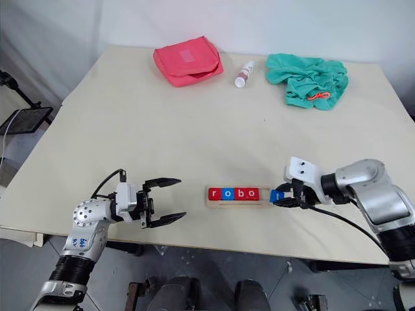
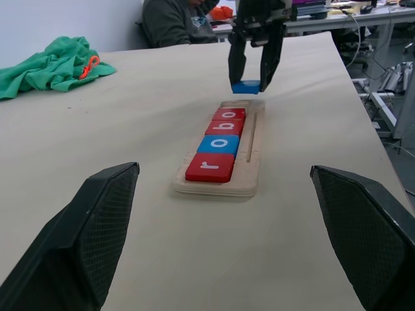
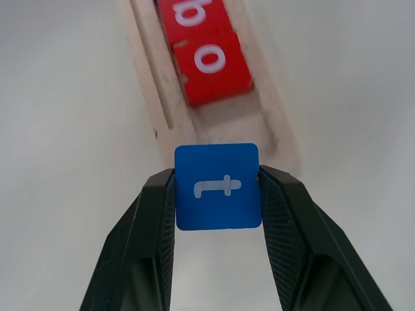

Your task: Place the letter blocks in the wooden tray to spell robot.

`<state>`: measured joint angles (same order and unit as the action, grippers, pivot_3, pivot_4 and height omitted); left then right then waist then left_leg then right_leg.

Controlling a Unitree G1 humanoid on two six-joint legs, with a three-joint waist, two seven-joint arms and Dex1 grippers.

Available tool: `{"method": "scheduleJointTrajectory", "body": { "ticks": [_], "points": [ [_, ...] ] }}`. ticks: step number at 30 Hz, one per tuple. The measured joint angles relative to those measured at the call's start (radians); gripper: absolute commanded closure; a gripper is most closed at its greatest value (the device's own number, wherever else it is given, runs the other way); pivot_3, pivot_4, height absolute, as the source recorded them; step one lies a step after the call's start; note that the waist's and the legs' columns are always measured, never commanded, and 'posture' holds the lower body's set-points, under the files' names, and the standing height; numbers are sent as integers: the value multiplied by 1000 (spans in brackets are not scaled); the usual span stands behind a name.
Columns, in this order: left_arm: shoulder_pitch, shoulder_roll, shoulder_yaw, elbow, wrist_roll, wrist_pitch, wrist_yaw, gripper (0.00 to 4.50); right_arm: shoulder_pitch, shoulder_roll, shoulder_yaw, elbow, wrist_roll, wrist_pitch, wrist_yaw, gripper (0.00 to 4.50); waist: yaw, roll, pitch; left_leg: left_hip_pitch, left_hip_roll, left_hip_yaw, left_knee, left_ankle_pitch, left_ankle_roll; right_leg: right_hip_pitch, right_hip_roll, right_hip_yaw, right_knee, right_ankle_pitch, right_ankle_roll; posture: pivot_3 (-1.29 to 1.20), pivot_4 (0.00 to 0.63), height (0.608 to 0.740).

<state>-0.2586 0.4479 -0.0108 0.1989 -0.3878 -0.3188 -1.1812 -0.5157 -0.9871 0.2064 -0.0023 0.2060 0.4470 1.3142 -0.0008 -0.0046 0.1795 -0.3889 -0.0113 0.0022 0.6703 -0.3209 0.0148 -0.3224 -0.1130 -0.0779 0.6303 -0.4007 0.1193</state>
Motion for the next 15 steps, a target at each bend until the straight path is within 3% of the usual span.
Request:
{"method": "scheduleJointTrajectory", "body": {
  "ticks": [15],
  "points": [
    [31, 0, -1, -33, 1, 0, 25, 0, -140, 89, 101, 179, -110, -122, 75, 3044, -1, 0, 0, 0, 0, 0, 0, 0, 0, 0, 0, 0, 0, 0, 0, 0, 150, 740]
  ]
}}
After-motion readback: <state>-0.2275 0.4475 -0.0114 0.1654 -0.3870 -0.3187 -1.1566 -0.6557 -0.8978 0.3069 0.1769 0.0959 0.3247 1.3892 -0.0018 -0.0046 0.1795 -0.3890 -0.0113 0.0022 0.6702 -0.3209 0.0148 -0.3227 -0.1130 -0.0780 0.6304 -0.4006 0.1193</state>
